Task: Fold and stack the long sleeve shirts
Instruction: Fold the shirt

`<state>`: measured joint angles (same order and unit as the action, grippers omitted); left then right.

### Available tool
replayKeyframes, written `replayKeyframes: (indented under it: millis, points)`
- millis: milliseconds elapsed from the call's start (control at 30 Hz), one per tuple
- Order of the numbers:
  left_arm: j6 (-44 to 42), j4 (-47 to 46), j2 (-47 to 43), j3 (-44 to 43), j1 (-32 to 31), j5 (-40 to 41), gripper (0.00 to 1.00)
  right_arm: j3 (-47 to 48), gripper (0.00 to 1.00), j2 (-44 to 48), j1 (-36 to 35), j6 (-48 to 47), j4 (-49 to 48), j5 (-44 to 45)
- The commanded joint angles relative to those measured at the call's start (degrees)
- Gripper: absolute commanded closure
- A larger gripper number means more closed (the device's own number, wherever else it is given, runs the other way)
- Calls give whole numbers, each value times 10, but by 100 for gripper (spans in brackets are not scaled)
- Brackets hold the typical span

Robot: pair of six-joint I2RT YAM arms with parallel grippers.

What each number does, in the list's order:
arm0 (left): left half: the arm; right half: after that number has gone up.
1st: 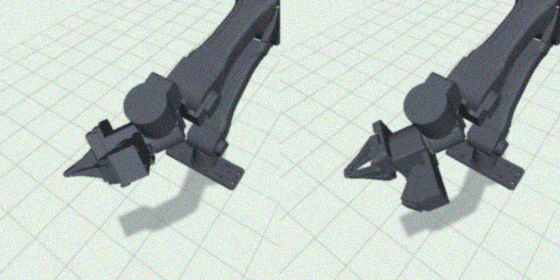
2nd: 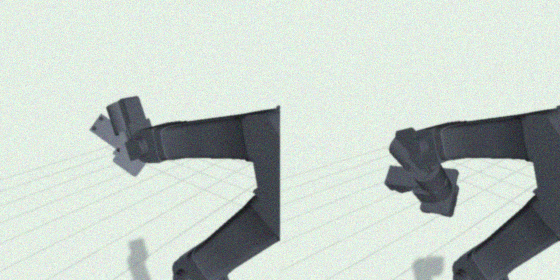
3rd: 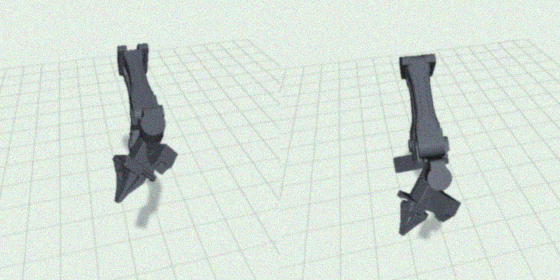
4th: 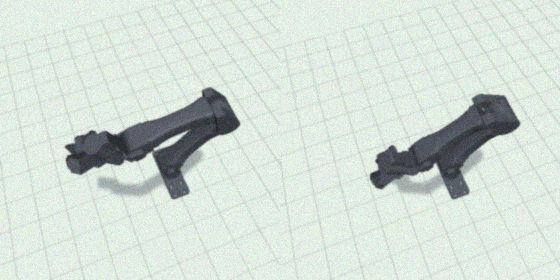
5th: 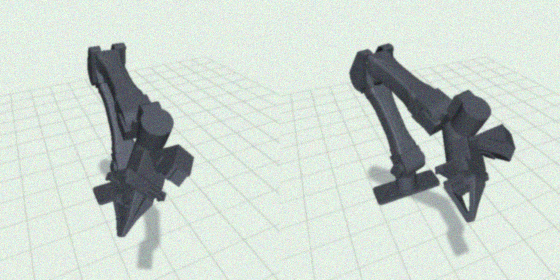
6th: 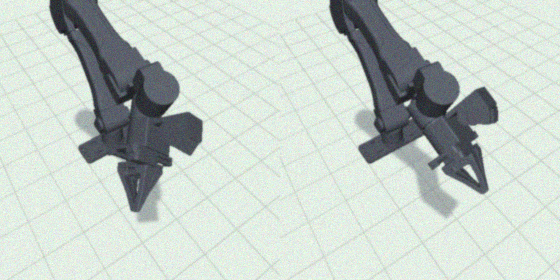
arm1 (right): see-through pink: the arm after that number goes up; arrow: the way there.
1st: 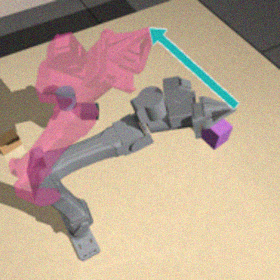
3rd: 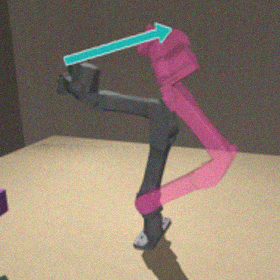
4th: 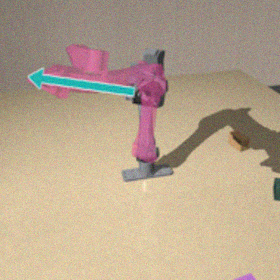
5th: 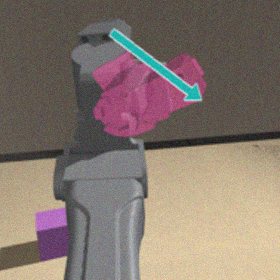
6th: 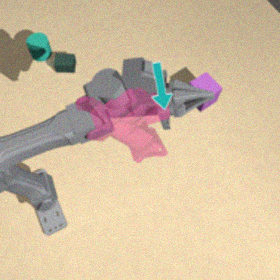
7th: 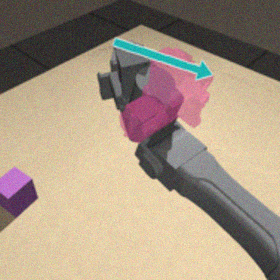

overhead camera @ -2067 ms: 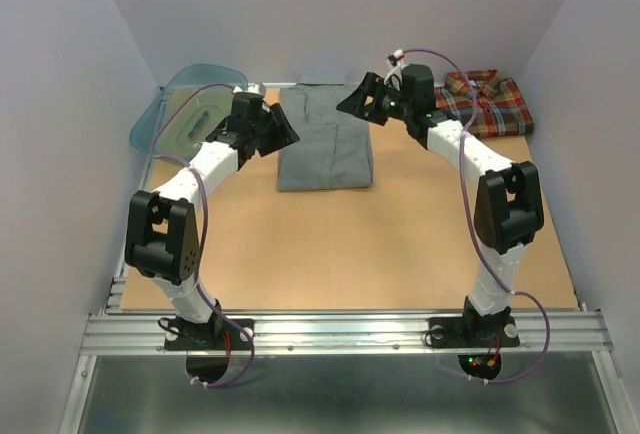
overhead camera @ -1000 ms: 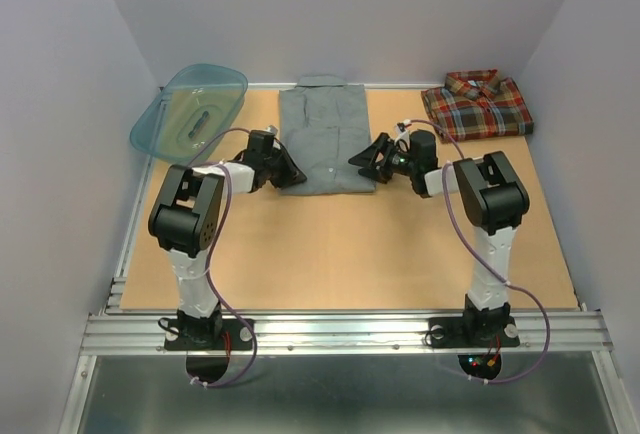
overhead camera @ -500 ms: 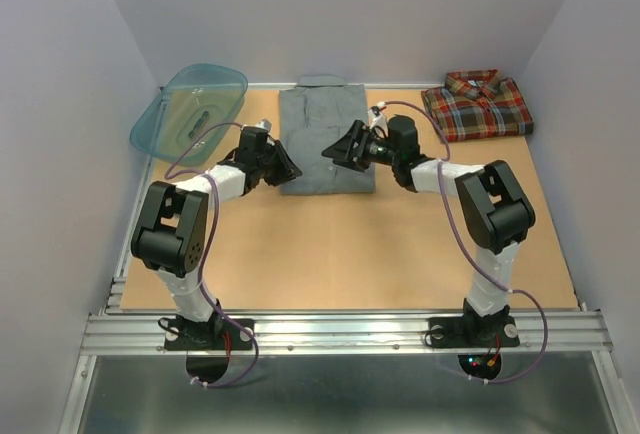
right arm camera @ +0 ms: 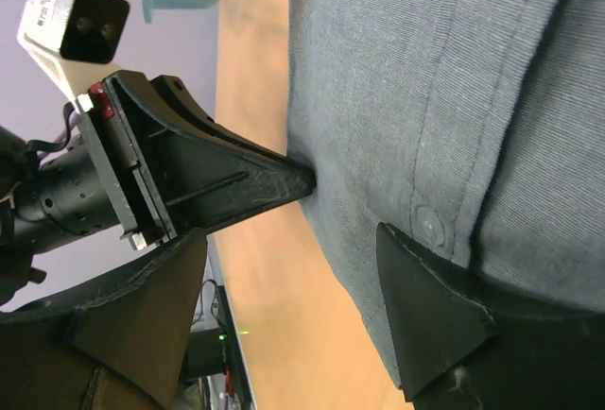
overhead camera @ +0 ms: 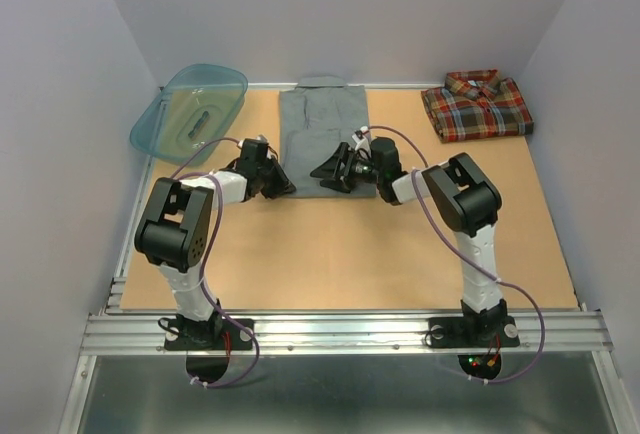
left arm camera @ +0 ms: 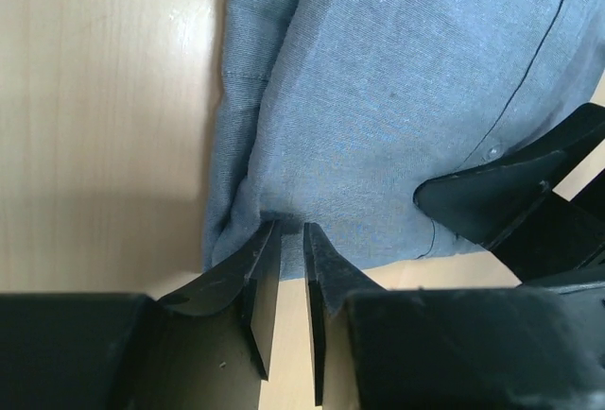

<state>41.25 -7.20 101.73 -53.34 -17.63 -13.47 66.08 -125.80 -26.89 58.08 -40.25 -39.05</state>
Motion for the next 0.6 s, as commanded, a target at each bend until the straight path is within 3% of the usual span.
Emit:
replayKeyframes:
  millis: [0,300,567]
  points:
    - [4,25,-20,23,8,10,73,-51,22,5,20,-10,-8,4]
    - [4,28,-39,40,17,9,74,-101,22,92,64,-24,5,1]
    - [6,29,-50,61,18,4,74,-164,22,68,89,-57,7,14]
